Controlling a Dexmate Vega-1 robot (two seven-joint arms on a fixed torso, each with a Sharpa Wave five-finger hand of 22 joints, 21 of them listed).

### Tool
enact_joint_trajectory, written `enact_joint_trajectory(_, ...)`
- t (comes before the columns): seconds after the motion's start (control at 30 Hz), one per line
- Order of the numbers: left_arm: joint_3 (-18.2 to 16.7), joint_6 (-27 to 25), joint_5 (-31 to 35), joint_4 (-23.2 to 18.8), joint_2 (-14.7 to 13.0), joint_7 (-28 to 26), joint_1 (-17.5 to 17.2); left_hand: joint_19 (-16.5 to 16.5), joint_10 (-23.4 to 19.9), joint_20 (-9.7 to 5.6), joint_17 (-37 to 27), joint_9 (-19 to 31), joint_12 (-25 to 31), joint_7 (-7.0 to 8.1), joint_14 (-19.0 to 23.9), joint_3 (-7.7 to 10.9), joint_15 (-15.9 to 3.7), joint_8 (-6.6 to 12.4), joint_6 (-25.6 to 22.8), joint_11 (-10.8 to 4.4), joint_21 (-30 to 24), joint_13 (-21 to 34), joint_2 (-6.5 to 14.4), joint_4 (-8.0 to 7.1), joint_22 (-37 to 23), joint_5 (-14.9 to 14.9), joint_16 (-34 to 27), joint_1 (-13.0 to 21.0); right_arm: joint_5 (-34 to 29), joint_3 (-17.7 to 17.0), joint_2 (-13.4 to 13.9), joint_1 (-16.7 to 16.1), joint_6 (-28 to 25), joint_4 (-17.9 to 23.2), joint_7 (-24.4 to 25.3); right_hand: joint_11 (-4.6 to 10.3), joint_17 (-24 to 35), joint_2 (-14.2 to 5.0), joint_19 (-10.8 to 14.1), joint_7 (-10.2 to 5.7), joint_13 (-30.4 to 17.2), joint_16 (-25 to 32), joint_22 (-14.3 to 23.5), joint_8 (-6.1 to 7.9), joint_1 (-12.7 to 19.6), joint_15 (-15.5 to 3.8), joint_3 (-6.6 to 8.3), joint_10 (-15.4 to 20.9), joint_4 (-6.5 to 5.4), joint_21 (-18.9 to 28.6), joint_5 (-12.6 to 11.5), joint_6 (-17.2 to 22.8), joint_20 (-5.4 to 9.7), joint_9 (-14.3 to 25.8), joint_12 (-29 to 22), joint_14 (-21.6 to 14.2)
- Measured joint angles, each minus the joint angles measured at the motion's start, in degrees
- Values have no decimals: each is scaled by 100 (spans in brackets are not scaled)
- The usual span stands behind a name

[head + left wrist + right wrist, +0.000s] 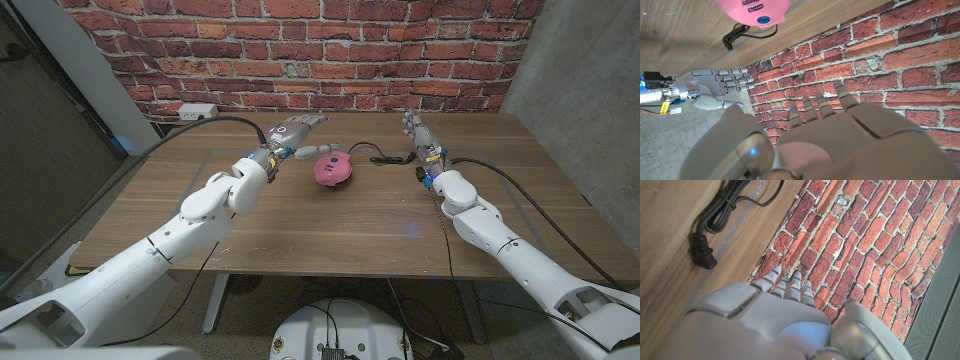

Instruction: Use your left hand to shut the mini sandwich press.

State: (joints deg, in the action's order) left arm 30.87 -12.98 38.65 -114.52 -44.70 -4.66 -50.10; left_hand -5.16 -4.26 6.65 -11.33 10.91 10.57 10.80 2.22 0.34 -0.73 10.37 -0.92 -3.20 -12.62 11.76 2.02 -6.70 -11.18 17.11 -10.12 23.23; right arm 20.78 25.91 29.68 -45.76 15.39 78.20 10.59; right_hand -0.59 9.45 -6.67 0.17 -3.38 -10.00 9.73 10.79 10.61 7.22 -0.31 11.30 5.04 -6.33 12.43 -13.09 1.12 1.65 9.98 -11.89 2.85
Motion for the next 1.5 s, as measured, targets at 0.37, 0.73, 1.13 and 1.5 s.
enact_joint_trajectory(0.37,-298,318,-1002,107,-37,-151,-143,288,487,-79,26,-27,-40,139,-330,-137,56,-41,443,-83,78,-85,124,-90,0,-94,0,-132,-48,-1,72,-109,-126,247,70,0,0,0,0,0,0,0,0,0,0,0,-1,0,1,0,0,0,0,0,0,0)
enact_joint_trajectory(0.73,-490,922,-2291,233,-126,-165,-204,410,618,-79,42,-26,-40,136,-491,-231,74,-41,524,-64,119,-85,19,-88,-1,-123,0,-237,-105,12,103,-174,-227,440,132,0,0,0,0,-22,0,0,0,0,0,0,-24,0,25,0,0,22,0,0,0,0)
enact_joint_trajectory(1.13,-644,1616,-3125,683,-101,-150,-122,469,656,-79,41,-26,-17,168,-490,-279,74,-41,616,-48,118,-111,-27,-89,-1,-144,-1,-283,-252,39,137,-193,-448,643,286,-39,0,1,52,-42,0,1,0,0,-1,7,-24,84,24,0,0,65,10,0,0,-55)
enact_joint_trajectory(1.5,-646,2301,-3739,1162,40,30,70,491,643,-101,41,-25,6,167,-490,-302,74,-18,616,-61,118,-111,-26,-113,-1,-144,-30,-285,-388,11,250,-337,-683,1034,494,-61,0,31,75,-69,0,23,0,22,-31,19,-42,123,6,0,0,138,32,0,0,-104)
